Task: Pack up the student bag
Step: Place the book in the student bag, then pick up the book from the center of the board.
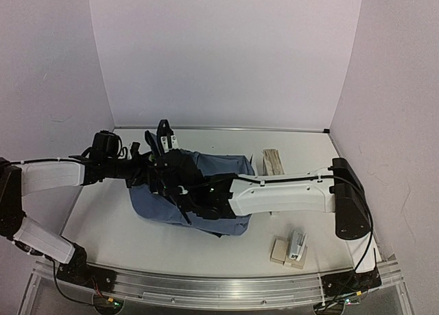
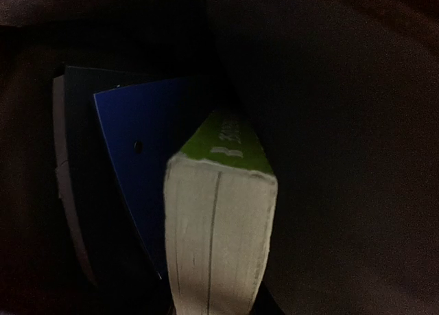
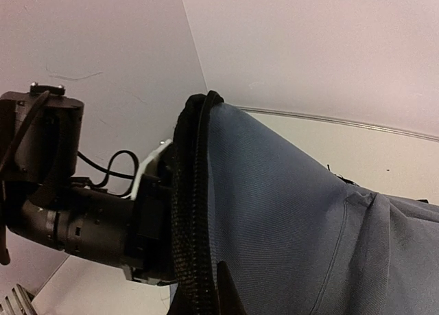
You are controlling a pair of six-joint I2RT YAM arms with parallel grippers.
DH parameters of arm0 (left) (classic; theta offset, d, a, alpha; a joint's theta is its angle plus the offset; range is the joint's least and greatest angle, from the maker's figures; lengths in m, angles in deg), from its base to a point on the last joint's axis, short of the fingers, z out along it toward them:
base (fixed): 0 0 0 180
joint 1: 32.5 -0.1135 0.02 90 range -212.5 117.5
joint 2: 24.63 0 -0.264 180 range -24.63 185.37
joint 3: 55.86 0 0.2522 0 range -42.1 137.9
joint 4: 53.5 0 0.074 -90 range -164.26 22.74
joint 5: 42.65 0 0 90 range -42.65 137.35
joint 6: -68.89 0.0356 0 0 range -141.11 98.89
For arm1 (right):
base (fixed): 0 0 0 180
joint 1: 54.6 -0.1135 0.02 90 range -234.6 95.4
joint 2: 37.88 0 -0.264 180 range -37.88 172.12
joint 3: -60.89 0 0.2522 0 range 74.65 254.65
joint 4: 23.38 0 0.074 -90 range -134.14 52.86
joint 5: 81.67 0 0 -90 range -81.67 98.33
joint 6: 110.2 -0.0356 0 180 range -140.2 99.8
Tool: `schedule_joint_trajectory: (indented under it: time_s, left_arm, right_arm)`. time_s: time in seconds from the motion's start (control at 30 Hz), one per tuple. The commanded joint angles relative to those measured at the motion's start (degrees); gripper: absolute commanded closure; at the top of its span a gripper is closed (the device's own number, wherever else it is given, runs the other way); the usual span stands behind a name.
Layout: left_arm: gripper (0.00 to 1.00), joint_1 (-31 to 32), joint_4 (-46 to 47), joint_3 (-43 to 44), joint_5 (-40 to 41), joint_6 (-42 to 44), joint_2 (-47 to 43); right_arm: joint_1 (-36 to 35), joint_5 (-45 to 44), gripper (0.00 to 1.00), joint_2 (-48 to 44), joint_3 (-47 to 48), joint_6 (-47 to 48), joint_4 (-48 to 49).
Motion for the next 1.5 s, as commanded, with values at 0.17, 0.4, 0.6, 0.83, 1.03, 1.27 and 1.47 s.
schedule_joint_trajectory:
  time_s: [0.17, 0.4, 0.6, 0.83, 1.03, 1.27, 1.47]
  left_arm:
    - [1.00, 8.4, 10.2, 5.9, 7.8, 2.1, 8.4]
    - [0.95, 9.2, 9.9, 6.3, 10.9, 3.9, 10.8]
    - [0.63, 9.2, 3.1, 6.5, 14.3, 9.1, 5.1]
    - [0.35, 6.0, -13.5, 1.5, 28.2, 9.6, -11.4]
    - [0.16, -1.9, -26.4, -0.4, 31.0, 9.2, -29.2]
    - [0.02, -2.6, -38.3, 7.3, 34.6, 13.4, -33.0]
    - [0.00, -2.6, -35.8, 10.0, 30.6, 15.3, -30.1]
  right_arm:
    - [-0.9, 0.6, 1.00, 0.3, 3.4, 0.4, 4.2]
    - [-1.0, -0.6, 1.00, 0.1, 2.6, 0.6, 4.1]
    - [-0.9, -0.9, 0.86, -0.5, 1.6, 1.0, 4.1]
    - [-1.0, -0.4, 0.52, -2.7, -1.1, 1.2, 4.1]
    - [-0.9, 0.5, 0.22, -10.2, -9.5, 2.6, 4.1]
    - [-0.4, -10.7, 0.02, -24.8, -23.4, 7.8, -1.8]
    - [6.4, -10.0, 0.02, -32.7, -27.4, 1.4, -19.3]
